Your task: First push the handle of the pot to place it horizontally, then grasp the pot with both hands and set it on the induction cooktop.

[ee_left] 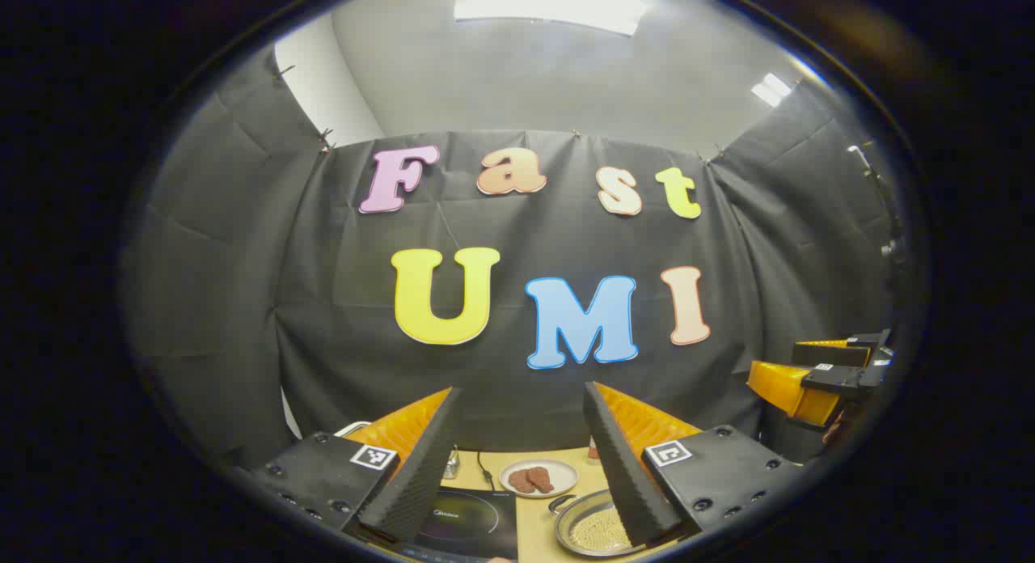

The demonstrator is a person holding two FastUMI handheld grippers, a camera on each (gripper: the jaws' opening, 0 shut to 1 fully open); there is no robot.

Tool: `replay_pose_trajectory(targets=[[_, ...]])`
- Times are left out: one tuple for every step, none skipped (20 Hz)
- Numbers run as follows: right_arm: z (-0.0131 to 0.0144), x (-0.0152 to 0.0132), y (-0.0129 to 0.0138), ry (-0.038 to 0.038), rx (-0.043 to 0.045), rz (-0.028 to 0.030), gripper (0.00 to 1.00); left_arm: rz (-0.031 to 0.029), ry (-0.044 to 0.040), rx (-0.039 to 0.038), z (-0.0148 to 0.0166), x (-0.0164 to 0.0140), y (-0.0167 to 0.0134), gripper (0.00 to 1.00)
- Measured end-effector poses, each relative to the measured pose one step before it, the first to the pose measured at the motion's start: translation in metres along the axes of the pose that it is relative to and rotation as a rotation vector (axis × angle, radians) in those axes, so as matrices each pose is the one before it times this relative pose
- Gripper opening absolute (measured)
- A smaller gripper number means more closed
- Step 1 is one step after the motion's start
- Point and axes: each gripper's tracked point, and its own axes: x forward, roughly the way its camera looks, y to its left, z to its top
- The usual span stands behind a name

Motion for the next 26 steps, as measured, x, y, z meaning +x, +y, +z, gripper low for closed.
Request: replay_pose_trajectory(targets=[[0.00037, 0.00062, 0.00209, 0.00135, -0.00009, 0.00357, 0.97, 0.00241, 0.00048, -0.00257, 0.00028, 0.00024, 0.00165, 0.99], [-0.00072, -0.00035, 0.00139, 0.00210, -0.00306, 0.00222, 0.97, 0.00128, 0.00014, -0.00453, -0.00101, -0.00015, 0.00082, 0.99], [0.00021, -0.00003, 0.00102, 0.00127, -0.00568, 0.00083, 0.97, -0.00001, 0.00183, -0.00344, 0.00035, 0.00050, 0.00118, 0.99], [-0.00076, 0.00056, 0.00043, -0.00005, -0.00464, 0.00158, 0.97, -0.00064, 0.00533, -0.00087, -0.00225, -0.00136, 0.00046, 0.99], [0.00082, -0.00025, 0.00195, -0.00071, -0.00095, 0.00377, 0.97, -0.00130, 0.00553, 0.00216, -0.00113, -0.00036, 0.00052, 0.99], [-0.00081, -0.00149, 0.00061, -0.00083, 0.00001, 0.00143, 0.97, 0.00160, 0.00286, 0.00340, -0.00310, -0.00062, 0.00081, 0.99], [0.00015, -0.00060, 0.00003, 0.00006, 0.00048, 0.00215, 0.97, -0.00027, 0.00232, 0.00164, 0.00026, -0.00040, 0.00002, 0.94], [-0.00098, 0.00054, 0.00075, 0.00224, -0.00023, 0.00174, 0.97, 0.00057, 0.00052, 0.00027, -0.00032, -0.00040, 0.00080, 0.99], [-0.00111, 0.00086, 0.00023, 0.00211, 0.00017, 0.00194, 0.97, 0.00008, 0.00183, 0.00041, -0.00040, -0.00150, 0.00026, 0.96], [-0.00162, 0.00037, -0.00036, 0.00272, -0.00021, 0.00024, 0.97, -0.00009, 0.00260, 0.00008, -0.00141, -0.00016, -0.00008, 0.99], [-0.00100, 0.00127, -0.00105, 0.00425, -0.00060, -0.00177, 0.97, -0.00320, 0.00331, 0.00044, -0.00013, 0.00080, -0.00066, 0.99], [-0.00201, -0.00096, -0.00124, 0.00422, 0.00153, -0.00304, 0.97, -0.00507, 0.00478, 0.00349, -0.00240, -0.00007, -0.00146, 0.99], [-0.00086, 0.00074, 0.00035, 0.00078, 0.00479, 0.00365, 0.97, 0.00277, -0.00275, 0.00638, 0.00124, 0.00054, 0.00007, 0.99], [-0.00086, 0.00148, 0.00135, -0.00102, 0.00219, 0.00526, 0.97, 0.00762, -0.00755, 0.00298, 0.00203, 0.00142, 0.00244, 0.99], [-0.00052, 0.00234, 0.00070, 0.00023, -0.00358, 0.00502, 0.97, 0.00702, -0.00117, -0.00132, 0.00040, 0.00179, 0.00005, 0.99], [-0.00242, 0.00188, -0.00051, 0.00254, -0.00953, 0.00431, 0.98, 0.00351, 0.00625, -0.00348, -0.00397, 0.00063, -0.00187, 0.99], [-0.00131, 0.00135, -0.00090, 0.00102, -0.00773, 0.00519, 0.97, 0.00171, 0.00509, -0.00391, -0.00119, 0.00074, -0.00171, 0.99], [-0.00149, 0.00229, 0.00063, 0.00204, -0.00371, 0.00567, 0.97, 0.00169, -0.00079, -0.00227, 0.00033, 0.00079, -0.00002, 0.99], [-0.00265, 0.00105, -0.00050, 0.00494, -0.00058, 0.00393, 0.98, 0.00234, -0.00193, 0.00159, 0.00093, 0.00103, -0.00049, 0.99], [-0.00428, 0.00338, -0.00163, 0.01043, 0.00068, 0.00221, 0.97, 0.00265, 0.00023, 0.00304, -0.00085, 0.00030, 0.00054, 0.98], [-0.00462, 0.00173, -0.00169, 0.01156, 0.00278, 0.00141, 0.97, 0.00120, 0.00069, 0.00092, 0.00085, 0.00284, -0.00005, 0.97], [-0.00620, 0.00258, -0.00154, 0.01329, 0.00352, 0.00071, 0.97, 0.00108, 0.00119, 0.00021, -0.00055, 0.00199, -0.00075, 0.96], [-0.00479, 0.00154, -0.00027, 0.01395, 0.00409, 0.00198, 0.98, 0.00177, 0.00091, 0.00030, -0.00043, 0.00242, -0.00045, 0.95], [-0.00707, 0.00145, -0.00144, 0.01716, 0.00437, 0.00038, 0.98, 0.00105, 0.00562, 0.00052, -0.00235, 0.00158, -0.00056, 0.94], [-0.00732, 0.00190, -0.00086, 0.01947, 0.00605, 0.00220, 0.98, 0.00050, 0.00529, 0.00120, -0.00232, 0.00127, -0.00080, 0.99], [-0.00814, 0.00265, -0.00122, 0.02069, 0.00609, 0.00277, 0.97, 0.00432, 0.00720, 0.00445, -0.00339, 0.00259, -0.00013, 0.96]])
